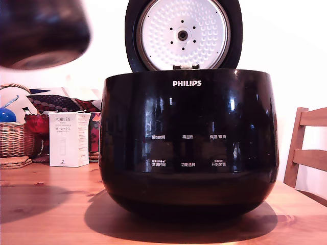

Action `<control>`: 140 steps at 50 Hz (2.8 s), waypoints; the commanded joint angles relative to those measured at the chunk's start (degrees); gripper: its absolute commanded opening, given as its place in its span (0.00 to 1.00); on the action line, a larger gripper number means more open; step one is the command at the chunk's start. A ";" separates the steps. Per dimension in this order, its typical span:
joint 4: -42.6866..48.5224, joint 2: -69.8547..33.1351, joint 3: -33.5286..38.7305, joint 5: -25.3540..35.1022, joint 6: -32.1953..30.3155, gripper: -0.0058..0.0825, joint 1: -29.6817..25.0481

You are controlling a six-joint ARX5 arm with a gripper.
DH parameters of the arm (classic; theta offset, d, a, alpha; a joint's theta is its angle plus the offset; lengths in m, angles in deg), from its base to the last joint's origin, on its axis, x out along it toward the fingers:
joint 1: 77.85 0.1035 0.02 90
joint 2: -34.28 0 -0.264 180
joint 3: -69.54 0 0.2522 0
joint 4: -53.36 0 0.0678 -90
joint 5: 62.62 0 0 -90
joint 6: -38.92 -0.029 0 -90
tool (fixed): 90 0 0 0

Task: Place the pot you are holding inside the rice cooker

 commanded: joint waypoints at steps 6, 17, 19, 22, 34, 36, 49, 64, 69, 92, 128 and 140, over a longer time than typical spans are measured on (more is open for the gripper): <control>-1.36 -2.03 -4.26 2.10 0.20 0.04 -4.17; -1.36 -5.31 -8.07 3.15 0.20 0.04 -9.88; -1.36 -5.97 -8.94 3.50 0.22 0.04 -10.88; -1.36 -6.82 -9.94 3.56 0.22 0.04 -12.15; -1.38 -10.38 -12.94 4.59 0.17 0.04 -16.22; -1.38 -11.04 -13.22 4.92 0.15 0.04 -16.70; -1.49 -14.99 -13.75 4.83 -1.31 0.04 -19.28; -1.60 -19.54 -13.84 3.39 -6.88 0.04 -19.58; -1.60 -20.85 -13.84 2.32 -8.04 0.04 -19.58; -1.62 -24.83 -13.84 -1.55 -19.56 0.04 -20.15; -1.64 -28.70 -13.84 -1.11 -25.40 0.04 -18.36; -1.57 -29.64 -13.84 0.96 -25.24 0.04 -18.05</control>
